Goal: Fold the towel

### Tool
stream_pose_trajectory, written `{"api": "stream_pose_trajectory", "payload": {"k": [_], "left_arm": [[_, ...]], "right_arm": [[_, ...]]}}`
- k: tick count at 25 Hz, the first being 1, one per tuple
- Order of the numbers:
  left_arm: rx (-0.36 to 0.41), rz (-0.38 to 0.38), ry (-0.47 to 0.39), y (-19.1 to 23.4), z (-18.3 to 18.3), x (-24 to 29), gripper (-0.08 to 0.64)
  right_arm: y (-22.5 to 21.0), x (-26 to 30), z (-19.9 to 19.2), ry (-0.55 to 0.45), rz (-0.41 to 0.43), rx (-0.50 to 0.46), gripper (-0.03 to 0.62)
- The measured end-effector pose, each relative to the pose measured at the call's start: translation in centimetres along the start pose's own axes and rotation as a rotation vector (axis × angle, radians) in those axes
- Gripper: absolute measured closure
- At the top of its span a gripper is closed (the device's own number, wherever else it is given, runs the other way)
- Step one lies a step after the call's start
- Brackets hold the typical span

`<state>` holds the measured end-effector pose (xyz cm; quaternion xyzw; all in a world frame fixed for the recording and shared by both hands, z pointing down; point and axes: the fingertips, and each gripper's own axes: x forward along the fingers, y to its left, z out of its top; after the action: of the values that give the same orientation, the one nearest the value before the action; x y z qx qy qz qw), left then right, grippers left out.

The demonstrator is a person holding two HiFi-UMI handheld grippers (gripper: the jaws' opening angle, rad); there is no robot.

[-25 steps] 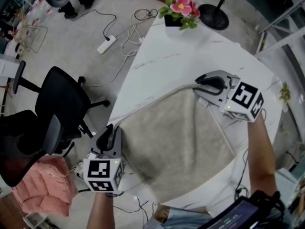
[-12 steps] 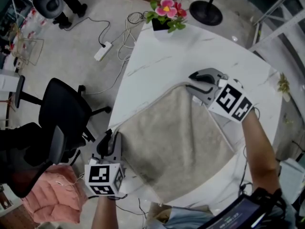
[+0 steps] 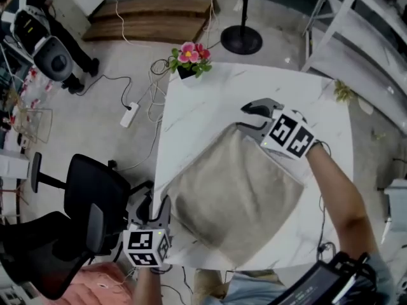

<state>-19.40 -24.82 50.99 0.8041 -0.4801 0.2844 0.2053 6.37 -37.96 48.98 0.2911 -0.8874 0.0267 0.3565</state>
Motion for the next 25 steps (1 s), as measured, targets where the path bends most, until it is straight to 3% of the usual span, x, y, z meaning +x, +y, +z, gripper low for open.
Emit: {"api": "stream_pose_trajectory", "payload": {"k": [3,10,17,21,25], "left_arm": [[0.019,-0.034,0.008,0.0,0.1,1.0,0.373],[-0.016,-0.101,-0.03,-0.5,0.7,0.5,0.373],[0.038,-0.157,-0.057,-1.8,0.0,-1.6,0.373],[0.093,-0.28,-0.082,-6.3,0.3,-3.1,0.44],[0.199,-0.489,-0.03,-14.0,-2.1,-4.3,0.531]], "right_arm": [[0.1,1.4,-2.1,0.123,-0.046,-0.027,0.426],[1.0,-1.2,0.5,-0.027,-0.118,0.18,0.436],[4.0,-7.9,-3.2,-0.003,-0.266,0.29,0.436],[8.0,-12.3,-7.5,0.068,-0.347,0.346,0.464],[13.5,-14.8,-11.8,0.13,-0.393,0.404,0.518]]}}
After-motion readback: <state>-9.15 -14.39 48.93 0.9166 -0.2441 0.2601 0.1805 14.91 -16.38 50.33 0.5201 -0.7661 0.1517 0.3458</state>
